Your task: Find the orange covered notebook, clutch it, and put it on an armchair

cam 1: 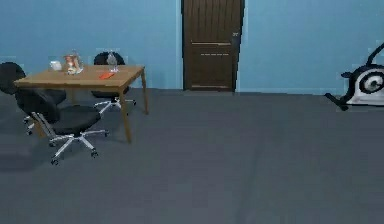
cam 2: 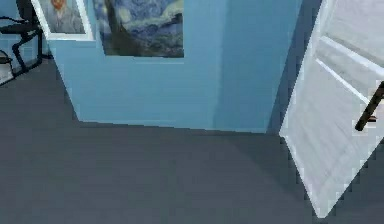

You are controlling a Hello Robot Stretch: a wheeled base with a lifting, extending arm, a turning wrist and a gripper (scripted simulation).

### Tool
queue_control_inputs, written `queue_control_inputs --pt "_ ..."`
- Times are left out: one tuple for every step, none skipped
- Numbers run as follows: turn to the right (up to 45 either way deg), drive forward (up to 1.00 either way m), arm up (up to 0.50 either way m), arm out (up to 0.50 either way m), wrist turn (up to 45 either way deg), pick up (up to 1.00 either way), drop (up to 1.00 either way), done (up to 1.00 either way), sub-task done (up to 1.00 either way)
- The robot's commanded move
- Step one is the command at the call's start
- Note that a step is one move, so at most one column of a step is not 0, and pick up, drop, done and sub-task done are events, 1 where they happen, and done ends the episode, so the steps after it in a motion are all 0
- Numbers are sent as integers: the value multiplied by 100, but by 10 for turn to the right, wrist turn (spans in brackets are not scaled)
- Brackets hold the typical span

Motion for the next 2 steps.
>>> queue_control_inputs --pt "-30 0 0 0 0 0 0 0 0" --pt "0 100 0 0 0 0 0 0 0"
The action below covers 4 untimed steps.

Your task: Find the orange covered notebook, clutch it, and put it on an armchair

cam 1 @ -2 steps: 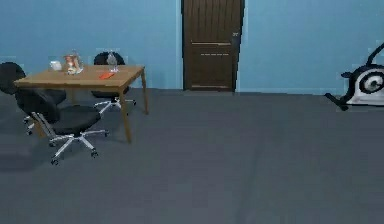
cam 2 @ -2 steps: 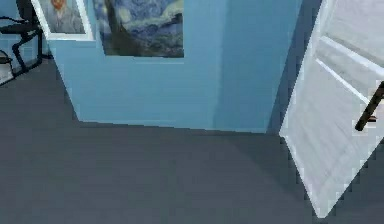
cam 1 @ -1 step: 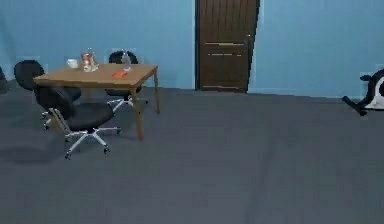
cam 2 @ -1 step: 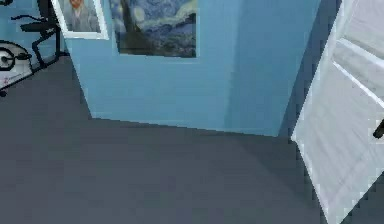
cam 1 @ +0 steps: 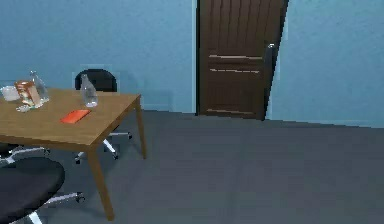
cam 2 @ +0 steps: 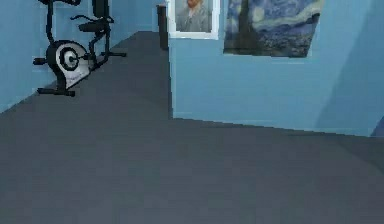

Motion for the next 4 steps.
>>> queue_control_inputs --pt "0 65 0 0 0 0 0 0 0" --pt "-450 0 0 0 0 0 0 0 0" --pt "-450 0 0 0 0 0 0 0 0" --pt "-450 0 0 0 0 0 0 0 0"
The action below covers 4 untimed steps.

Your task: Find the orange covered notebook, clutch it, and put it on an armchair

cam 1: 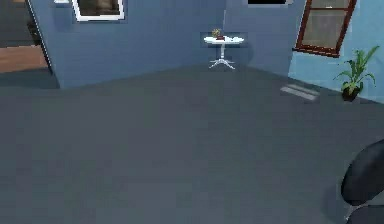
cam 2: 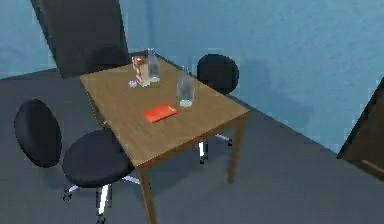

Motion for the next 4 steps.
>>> queue_control_inputs --pt "450 0 0 0 0 0 0 0 0" --pt "450 0 0 0 0 0 0 0 0" --pt "60 0 0 0 0 0 0 0 0" --pt "0 45 0 0 0 0 0 0 0"
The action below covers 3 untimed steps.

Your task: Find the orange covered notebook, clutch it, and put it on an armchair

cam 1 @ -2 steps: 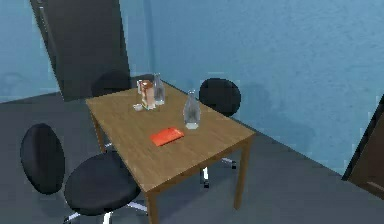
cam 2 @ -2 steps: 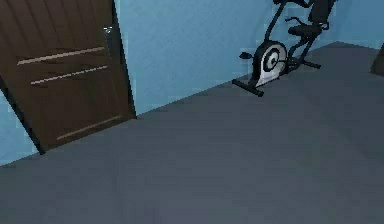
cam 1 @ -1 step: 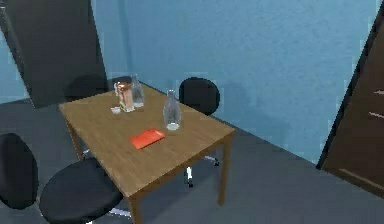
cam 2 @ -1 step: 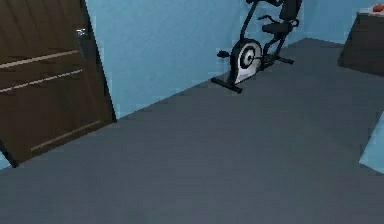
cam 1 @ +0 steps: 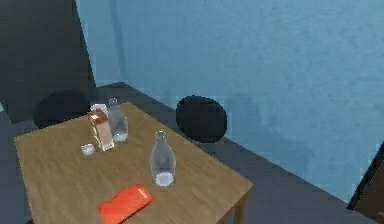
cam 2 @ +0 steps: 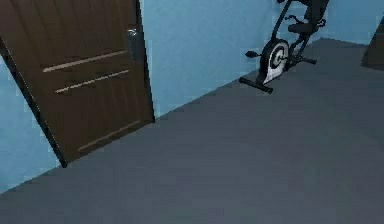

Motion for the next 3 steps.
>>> queue_control_inputs --pt "-450 0 0 0 0 0 0 0 0" --pt "-450 0 0 0 0 0 0 0 0" --pt "-210 0 0 0 0 0 0 0 0"
